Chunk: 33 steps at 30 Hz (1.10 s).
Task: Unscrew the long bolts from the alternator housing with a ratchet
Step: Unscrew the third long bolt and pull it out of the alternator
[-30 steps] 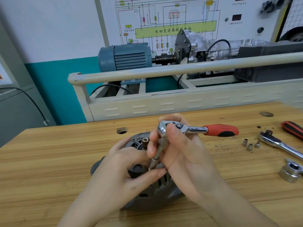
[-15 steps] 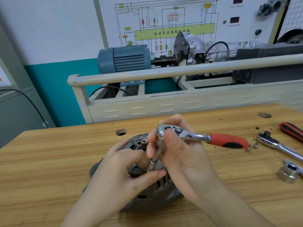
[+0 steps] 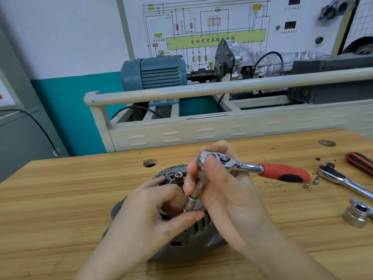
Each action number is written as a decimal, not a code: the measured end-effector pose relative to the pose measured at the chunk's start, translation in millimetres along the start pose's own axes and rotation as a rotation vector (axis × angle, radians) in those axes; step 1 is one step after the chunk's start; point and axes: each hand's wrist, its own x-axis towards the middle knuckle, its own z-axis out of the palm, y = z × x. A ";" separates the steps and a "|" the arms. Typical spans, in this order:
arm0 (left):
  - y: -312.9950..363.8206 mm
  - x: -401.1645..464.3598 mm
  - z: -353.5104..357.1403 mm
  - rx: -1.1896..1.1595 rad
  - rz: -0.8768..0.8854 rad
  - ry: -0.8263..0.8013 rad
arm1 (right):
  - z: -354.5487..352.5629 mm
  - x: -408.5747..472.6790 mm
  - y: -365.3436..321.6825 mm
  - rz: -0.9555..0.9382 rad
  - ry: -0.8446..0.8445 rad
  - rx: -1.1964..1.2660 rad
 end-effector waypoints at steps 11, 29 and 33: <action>2.9 -0.9 -0.8 -0.026 -0.015 0.013 | 0.7 -1.3 0.7 0.004 0.013 0.016; 2.3 -0.6 -2.9 -0.050 -0.022 -0.004 | -3.7 1.5 3.9 0.054 -0.002 0.105; 2.9 0.1 -4.3 -0.117 -0.039 -0.011 | -5.2 2.3 5.2 0.085 -0.007 0.124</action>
